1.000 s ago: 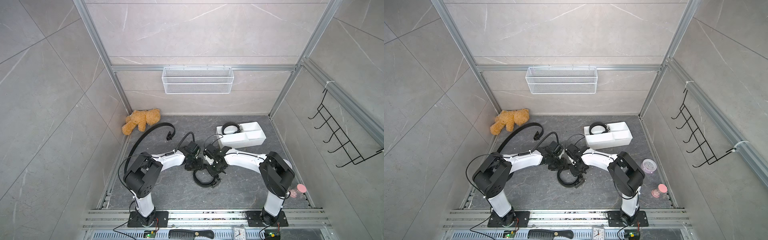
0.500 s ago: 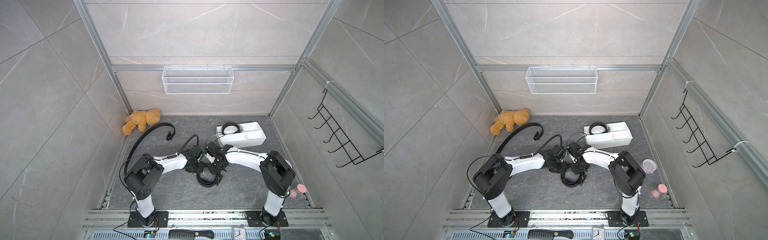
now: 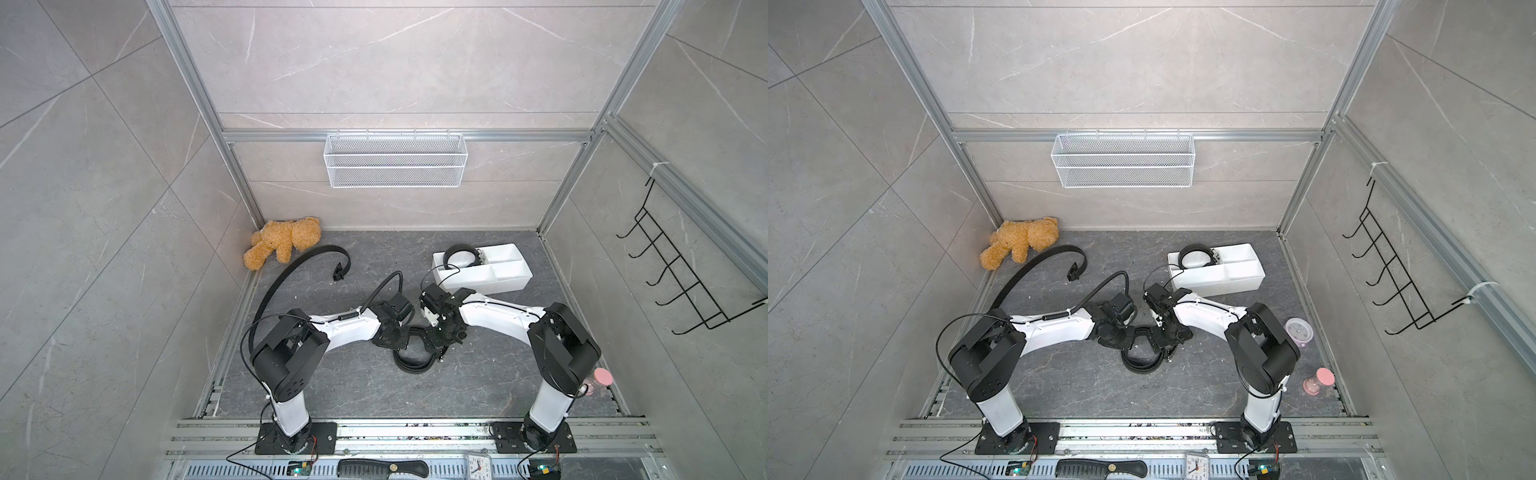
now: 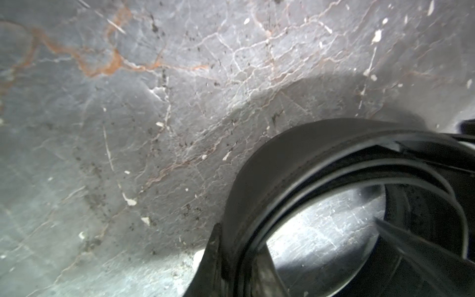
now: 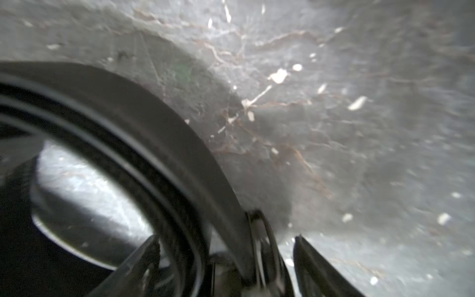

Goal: Place the belts into the storage roll
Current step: Pick up the belt from the center of the board.

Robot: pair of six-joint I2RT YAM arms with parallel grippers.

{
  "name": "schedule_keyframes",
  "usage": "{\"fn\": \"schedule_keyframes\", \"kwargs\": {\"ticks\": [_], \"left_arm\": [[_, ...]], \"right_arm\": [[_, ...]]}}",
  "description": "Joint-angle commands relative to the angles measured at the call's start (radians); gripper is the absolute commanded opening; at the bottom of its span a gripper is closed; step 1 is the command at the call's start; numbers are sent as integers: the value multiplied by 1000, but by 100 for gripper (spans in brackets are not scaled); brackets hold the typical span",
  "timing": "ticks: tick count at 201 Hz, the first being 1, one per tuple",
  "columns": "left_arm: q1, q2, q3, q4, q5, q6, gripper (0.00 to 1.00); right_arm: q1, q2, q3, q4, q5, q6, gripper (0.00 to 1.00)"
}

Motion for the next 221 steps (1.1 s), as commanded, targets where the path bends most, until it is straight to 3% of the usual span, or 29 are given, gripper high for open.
{"fn": "schedule_keyframes", "kwargs": {"ticks": [1,37,67,94,122,155,170,209,221], "left_arm": [[-24,37,-4,-140,-26,-36,0],[-40,38,-1,-124,-34,-66,0],[-41,41,3,-122,-44,-73,0],[-41,43,-8,-106,-39,-83,0],[-42,44,-19,-84,-34,-101,0],[-50,41,-29,-76,-36,-108,0],[-53,27,-44,-69,-37,-113,0],[-66,-32,-94,-30,-48,-110,0],[-66,-42,-107,-19,-41,-114,0]], "right_arm": [[-6,-40,-26,-7,-37,47,82],[1,-60,-78,60,-124,87,78],[15,-65,-70,31,-23,82,79],[38,-55,-54,34,-24,83,75],[81,-31,-52,52,-18,126,60],[103,-24,-69,77,17,188,52],[104,-28,-78,88,27,206,38],[111,-18,-71,120,31,245,34],[125,-10,-67,128,49,254,18]]}}
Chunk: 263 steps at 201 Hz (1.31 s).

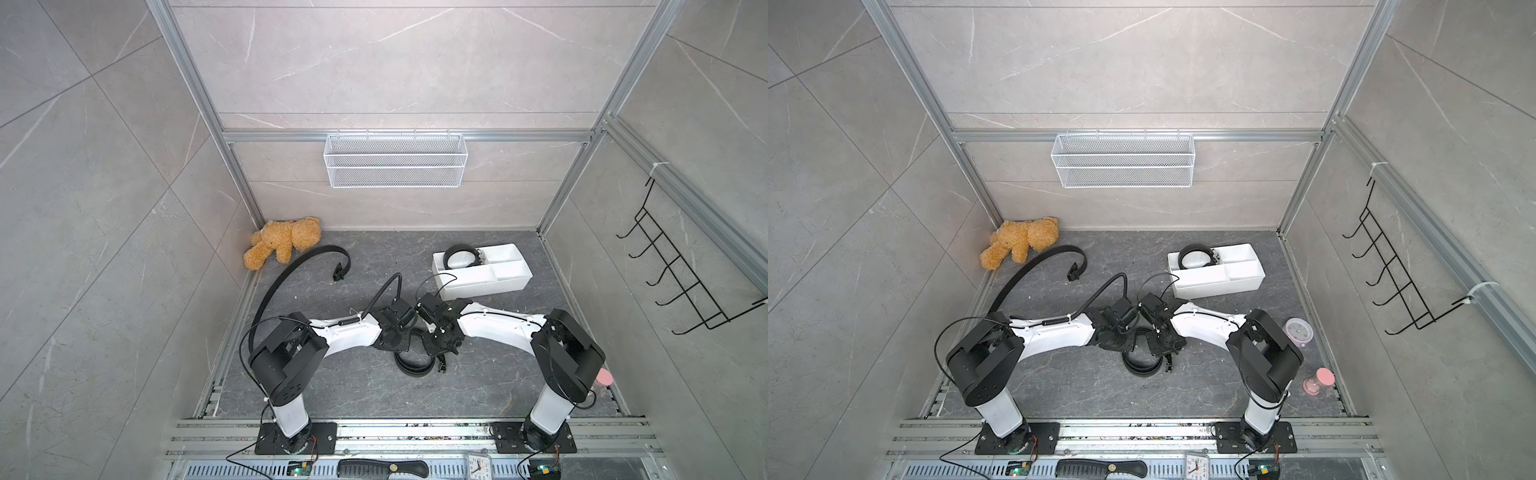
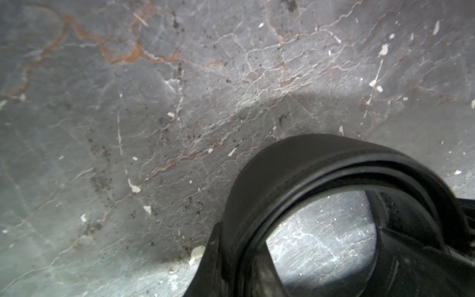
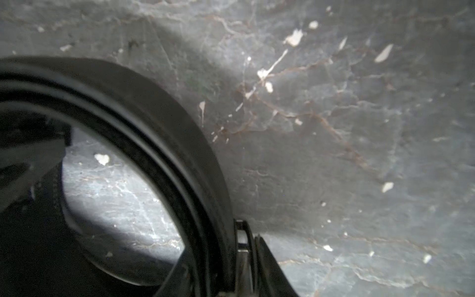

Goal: Place the belts into the storage roll
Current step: Pick up the belt from the center of the board.

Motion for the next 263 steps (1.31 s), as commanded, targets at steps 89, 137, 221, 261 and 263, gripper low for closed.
{"fn": "schedule_keyframes", "kwargs": {"ticks": [89,137,221,261,263], "left_arm": [[-11,-264,-29,-106,17,-27,57],[22,-443,45,-159,-4,-10,70],[166,-664,-42,-206,-25,3,71],[177,-653,-133,-135,-2,-11,71],[177,-653,-135,-133,0,-12,71]], "right_arm": [[62,-157,-82,127,241,-13,0],[50,-276,-141,240,355,-17,0],[-143,-434,-85,473,488,-247,0],[-325,-417,-150,747,387,-292,0],[-334,-415,-156,764,381,-295,0]]}}
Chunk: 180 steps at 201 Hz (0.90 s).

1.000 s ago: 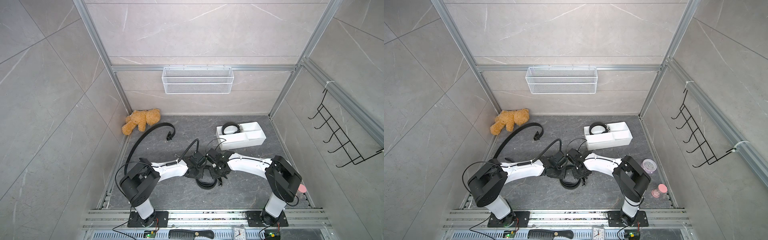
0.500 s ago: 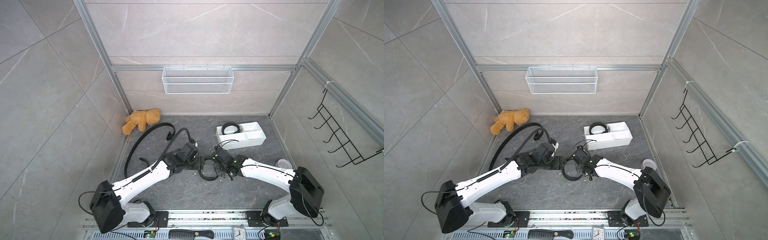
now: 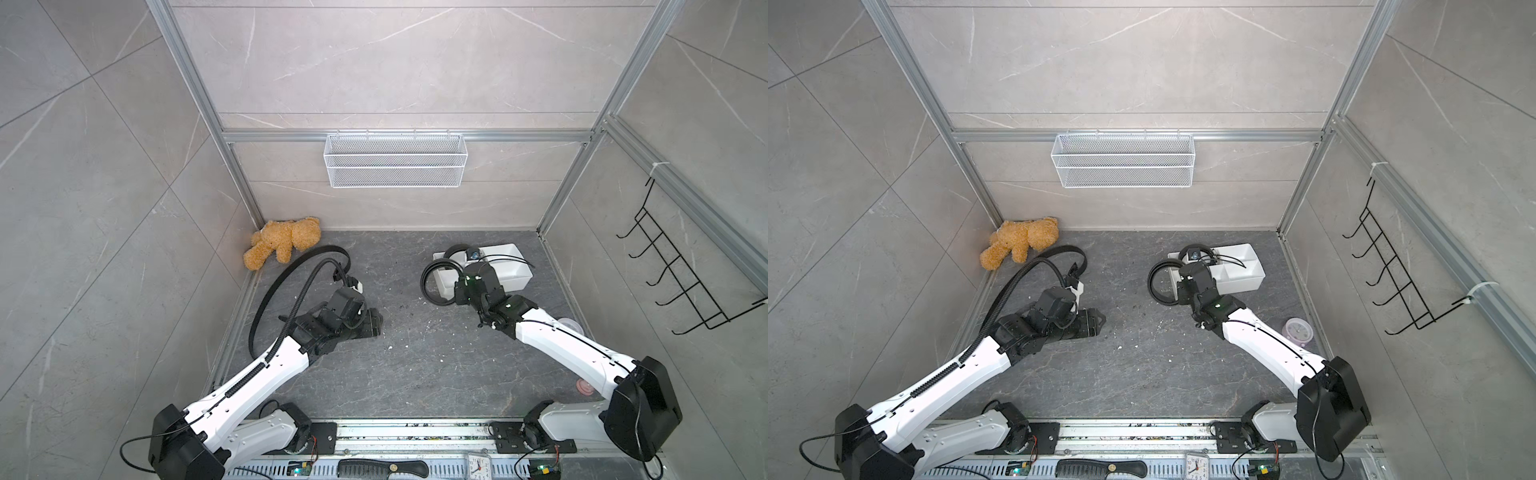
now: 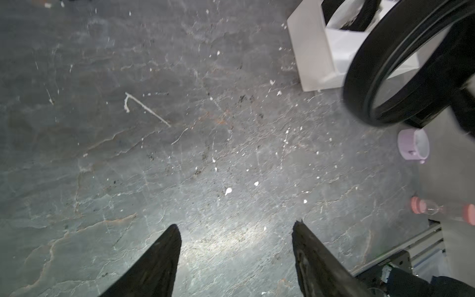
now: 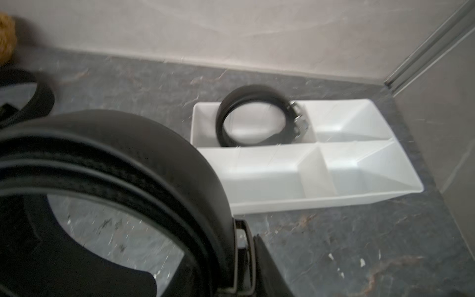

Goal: Place the belts into the storage roll
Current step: Pick up the belt from the center of the board, then place the belt in the container.

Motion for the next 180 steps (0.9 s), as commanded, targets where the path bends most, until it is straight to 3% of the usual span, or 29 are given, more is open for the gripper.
{"fn": "schedule_keyframes", "kwargs": {"ticks": [1,26,72,129,180], "left_arm": [[8,7,-33,44,17,6,71],[12,15,-62,61,20,8,71],[27,15,-98,81,24,10,71],[43,35,-110,98,40,13,71],[44,54,-118,122,47,5,71]], "right_arm": [[-84,3,-31,266,-51,-55,0],[-164,44,-67,456,-135,-86,0],[-276,144,-148,769,-268,-19,0],[-353,305,-180,956,-396,121,0],[-400,373,-228,1022,-411,121,0]]}}
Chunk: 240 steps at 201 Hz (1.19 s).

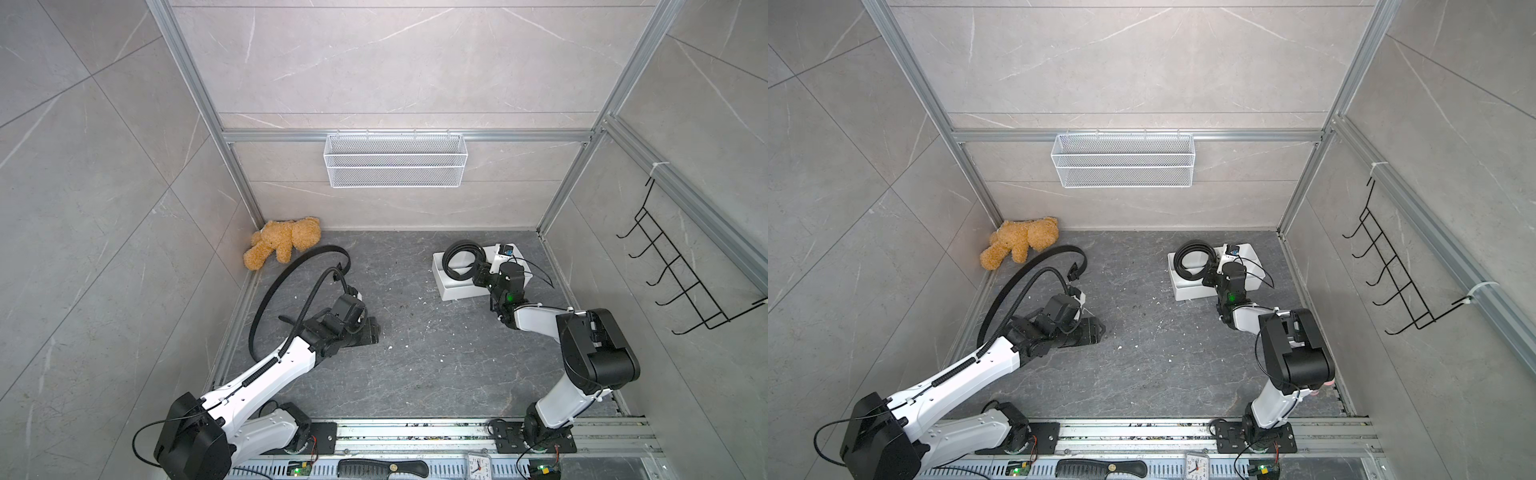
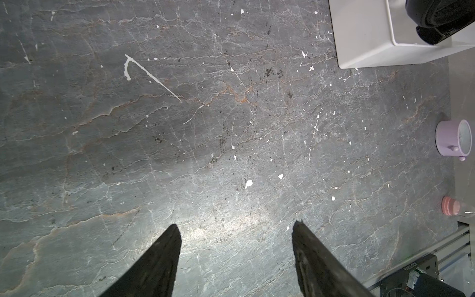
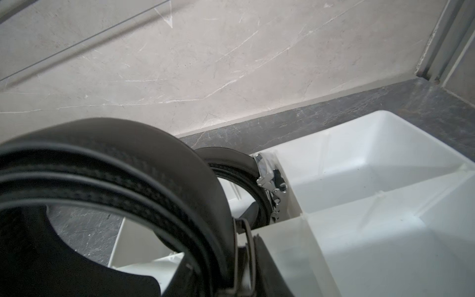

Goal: Place the belts into the storage roll
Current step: Place the belt in the container.

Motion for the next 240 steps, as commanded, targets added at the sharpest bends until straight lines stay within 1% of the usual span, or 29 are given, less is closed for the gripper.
{"fn": "schedule_keyframes", "kwargs": {"ticks": [1,22,57,71,100,118,162,228,240], "left_arm": [[5,10,-3,34,13,5,71],[4,22,-1,43,17,4,71],[5,37,15,44,18,3,71],[4,36,13,50,16,2,71],[4,37,13,54,16,0,71],[4,31,9,60,11,0,71],[4,11,1,57,4,-1,71],[4,-24,-13,44,-15,0,71],[4,-28,-14,43,-18,3,71]], "right_arm": [[-13,23,-14,123,-24,31,0],[-20,39,-5,129,-45,42,0],[-14,24,62,-57,-22,41,0],[-2,10,69,-99,6,23,0],[47,0,166,-337,104,-65,0],[56,-3,169,-355,124,-74,0],[59,18,234,-487,114,-92,0],[59,35,283,-593,123,-87,0],[60,35,283,-593,123,-86,7]]}}
